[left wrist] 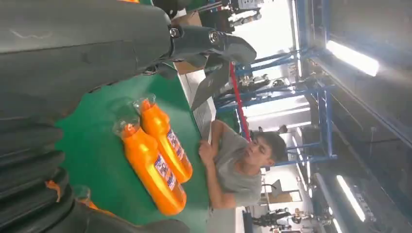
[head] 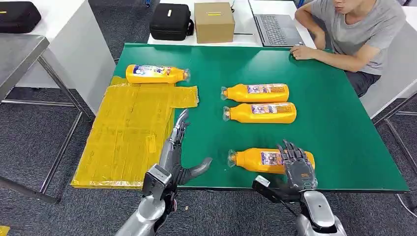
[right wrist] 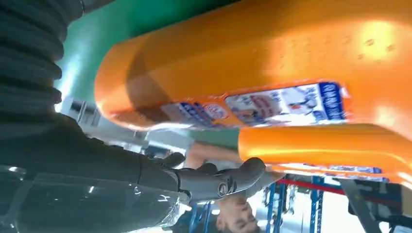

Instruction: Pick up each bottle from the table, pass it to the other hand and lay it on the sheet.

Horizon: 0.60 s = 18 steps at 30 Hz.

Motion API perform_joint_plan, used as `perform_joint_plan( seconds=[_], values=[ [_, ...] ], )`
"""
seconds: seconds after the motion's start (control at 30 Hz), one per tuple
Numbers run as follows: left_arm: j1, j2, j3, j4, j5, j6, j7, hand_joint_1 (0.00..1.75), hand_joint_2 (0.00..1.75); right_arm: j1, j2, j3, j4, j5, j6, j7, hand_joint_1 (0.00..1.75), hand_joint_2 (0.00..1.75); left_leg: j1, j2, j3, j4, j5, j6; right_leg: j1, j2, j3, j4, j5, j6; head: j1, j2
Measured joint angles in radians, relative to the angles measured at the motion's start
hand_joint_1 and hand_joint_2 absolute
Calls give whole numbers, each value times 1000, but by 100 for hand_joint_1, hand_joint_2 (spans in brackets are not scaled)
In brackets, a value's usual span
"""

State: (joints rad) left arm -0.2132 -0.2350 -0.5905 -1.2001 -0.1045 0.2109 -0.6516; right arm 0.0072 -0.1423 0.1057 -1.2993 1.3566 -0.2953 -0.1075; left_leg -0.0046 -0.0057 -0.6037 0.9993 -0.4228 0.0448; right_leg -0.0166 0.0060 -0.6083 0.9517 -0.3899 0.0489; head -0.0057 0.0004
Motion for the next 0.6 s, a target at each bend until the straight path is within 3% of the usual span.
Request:
perform_joint_plan(
  seconds=[0.6],
  values=[
    [-13,-14,-6,28,9,-31,5,0,175,39,-3,-40,-63,23,11,35,0,175,0,0,0,0,0,0,0,0,0,0,0,0,0,0]
  ],
)
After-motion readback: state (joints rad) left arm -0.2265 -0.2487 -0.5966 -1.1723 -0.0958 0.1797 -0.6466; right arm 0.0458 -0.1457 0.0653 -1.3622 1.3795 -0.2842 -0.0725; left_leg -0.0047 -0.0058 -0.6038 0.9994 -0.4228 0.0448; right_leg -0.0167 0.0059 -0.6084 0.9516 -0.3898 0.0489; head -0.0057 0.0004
